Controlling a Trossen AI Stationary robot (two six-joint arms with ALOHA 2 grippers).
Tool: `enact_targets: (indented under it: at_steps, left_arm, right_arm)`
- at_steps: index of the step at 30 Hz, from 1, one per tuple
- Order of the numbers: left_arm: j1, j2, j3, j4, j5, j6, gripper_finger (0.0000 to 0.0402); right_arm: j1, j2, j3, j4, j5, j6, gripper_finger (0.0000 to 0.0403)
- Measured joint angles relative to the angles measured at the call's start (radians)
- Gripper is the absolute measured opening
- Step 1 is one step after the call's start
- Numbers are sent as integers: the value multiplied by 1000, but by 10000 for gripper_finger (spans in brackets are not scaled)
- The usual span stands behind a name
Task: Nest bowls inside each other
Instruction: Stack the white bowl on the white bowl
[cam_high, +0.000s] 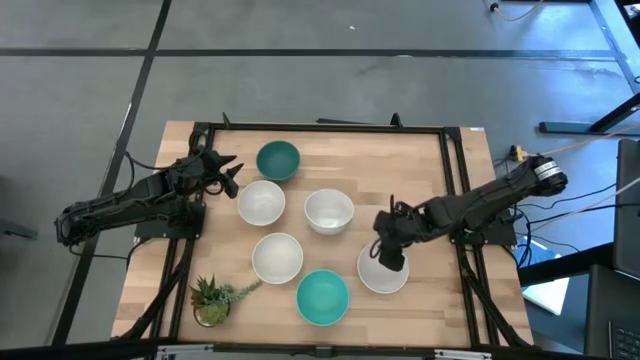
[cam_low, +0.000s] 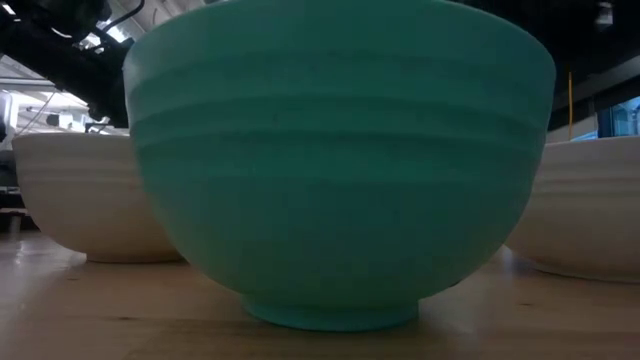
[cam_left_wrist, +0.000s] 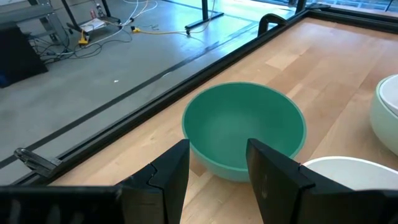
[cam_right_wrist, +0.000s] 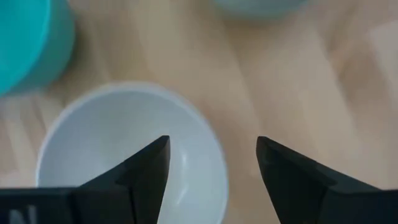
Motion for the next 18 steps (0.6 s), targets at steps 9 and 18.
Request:
enact_targets:
  at_steps: [9, 18]
  left_arm:
    - [0, 0, 0, -1, 0, 0, 154]
    - [0, 0, 0, -12, 0, -1, 154]
  right_arm:
    - [51, 10, -57, 19, -47, 139, 241]
    - [51, 11, -109, 0, -47, 220, 230]
